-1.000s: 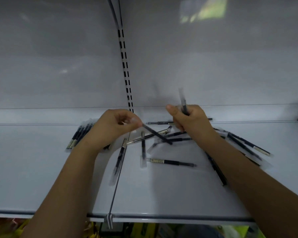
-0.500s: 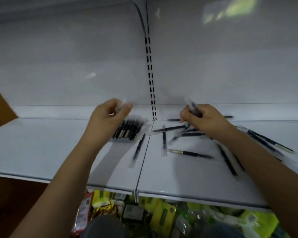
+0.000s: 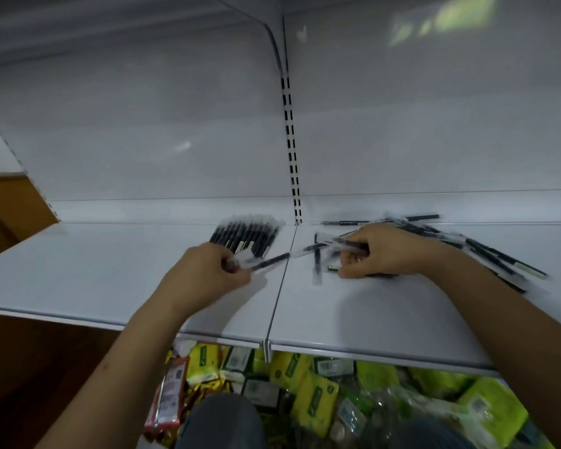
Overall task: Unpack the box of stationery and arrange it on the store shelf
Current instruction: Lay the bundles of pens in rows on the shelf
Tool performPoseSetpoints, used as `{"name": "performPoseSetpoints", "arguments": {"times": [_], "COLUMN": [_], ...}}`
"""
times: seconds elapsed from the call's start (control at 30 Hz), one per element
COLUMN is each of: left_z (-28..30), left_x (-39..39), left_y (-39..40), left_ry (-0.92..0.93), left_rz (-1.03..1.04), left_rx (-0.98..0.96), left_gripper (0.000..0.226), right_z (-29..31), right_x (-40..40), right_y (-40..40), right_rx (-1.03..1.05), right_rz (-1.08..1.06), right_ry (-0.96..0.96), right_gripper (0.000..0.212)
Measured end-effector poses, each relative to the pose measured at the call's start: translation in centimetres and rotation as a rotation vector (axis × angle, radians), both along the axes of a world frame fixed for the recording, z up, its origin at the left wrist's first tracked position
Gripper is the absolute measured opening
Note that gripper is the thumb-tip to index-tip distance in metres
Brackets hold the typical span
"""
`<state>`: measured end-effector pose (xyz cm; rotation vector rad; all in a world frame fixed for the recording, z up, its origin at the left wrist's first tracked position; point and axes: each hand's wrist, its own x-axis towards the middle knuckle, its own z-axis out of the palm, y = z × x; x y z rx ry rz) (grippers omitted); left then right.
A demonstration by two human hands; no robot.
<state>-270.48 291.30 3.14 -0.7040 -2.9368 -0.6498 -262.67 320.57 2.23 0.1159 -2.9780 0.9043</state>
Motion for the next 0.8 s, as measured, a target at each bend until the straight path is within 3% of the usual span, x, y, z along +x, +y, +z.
{"name": "performPoseSetpoints", "arguments": {"times": [0.07, 0.23, 0.37, 0.47, 0.57, 0.7, 0.8], "left_z": [1.2, 2.9, 2.8, 1.9, 1.1, -0.3, -1.4], "left_x": [-0.1, -0.2, -0.3, -0.5, -0.5, -0.9, -1.3], "left_y": [-0.5, 1.0, 3.3, 4.7, 5.8, 7.1, 8.1], "left_ry": [0.080, 0.130, 0.093, 0.045, -0.007, -0.031, -0.030], "left_rz": [0.026, 0.016, -0.019, -0.057, -0.106, -0.115, -0.096], "left_rx": [0.105, 0.608, 0.851, 0.906, 1.003, 1.044, 0.994], "left_gripper": [0.031, 0.019, 0.015, 0.024, 0.025, 0.023, 0.022], "right_z": [0.6, 1.4, 1.0, 0.8, 0.7, 0.7, 0.3], "right_x": [0.4, 0.6, 0.3, 0.0, -0.2, -0.2, -0.3], "right_y": [0.4, 1.2, 1.7, 1.8, 2.0, 2.8, 3.5], "right_rx": [-0.071, -0.415, -0.564, -0.600, -0.479, -0.193, -0.039], "right_rz": [-0.075, -0.166, -0.159, -0.152, -0.209, -0.208, -0.125], "right_ry": [0.071, 0.294, 0.362, 0.413, 0.432, 0.394, 0.227], "right_gripper": [0.018, 0.005, 0.043, 0.027, 0.010, 0.021, 0.025]}}
